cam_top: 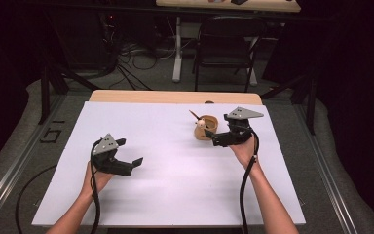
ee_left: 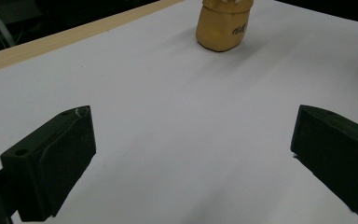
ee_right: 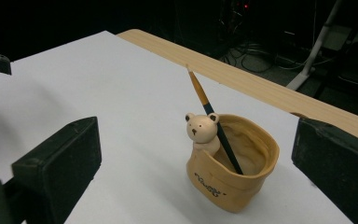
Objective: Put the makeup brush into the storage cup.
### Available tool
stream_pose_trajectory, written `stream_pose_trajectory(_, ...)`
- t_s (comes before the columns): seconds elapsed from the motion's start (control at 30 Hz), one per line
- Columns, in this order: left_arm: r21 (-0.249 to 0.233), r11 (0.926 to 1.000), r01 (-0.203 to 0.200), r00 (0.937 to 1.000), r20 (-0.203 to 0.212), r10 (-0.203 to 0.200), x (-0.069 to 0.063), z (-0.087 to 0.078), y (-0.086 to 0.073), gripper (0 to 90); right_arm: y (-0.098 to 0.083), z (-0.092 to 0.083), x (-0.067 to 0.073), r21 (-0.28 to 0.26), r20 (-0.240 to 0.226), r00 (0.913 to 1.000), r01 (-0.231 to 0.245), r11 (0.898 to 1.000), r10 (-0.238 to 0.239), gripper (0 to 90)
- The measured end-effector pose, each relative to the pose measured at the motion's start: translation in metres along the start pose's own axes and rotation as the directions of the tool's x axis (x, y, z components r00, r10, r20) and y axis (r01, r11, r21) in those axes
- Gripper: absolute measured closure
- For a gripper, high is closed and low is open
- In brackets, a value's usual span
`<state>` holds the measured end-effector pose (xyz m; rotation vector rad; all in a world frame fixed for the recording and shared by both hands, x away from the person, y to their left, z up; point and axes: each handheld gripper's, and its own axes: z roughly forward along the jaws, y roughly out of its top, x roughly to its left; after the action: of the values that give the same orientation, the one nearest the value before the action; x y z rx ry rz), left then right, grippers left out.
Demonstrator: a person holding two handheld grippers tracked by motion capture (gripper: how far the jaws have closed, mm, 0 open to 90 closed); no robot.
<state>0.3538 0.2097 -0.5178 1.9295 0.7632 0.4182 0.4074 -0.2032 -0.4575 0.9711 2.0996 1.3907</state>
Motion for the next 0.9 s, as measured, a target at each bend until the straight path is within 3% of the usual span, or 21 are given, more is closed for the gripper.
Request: stream_pose_trajectory(0.9,-0.015,0.9999,0.006,0.9999,-0.009,-0.006,0.002,-0.004,-0.001,0.0,-0.009,-0.016,0.024,-0.039,-0.015,0.9978,0.065,0.997,-0.065,0.0)
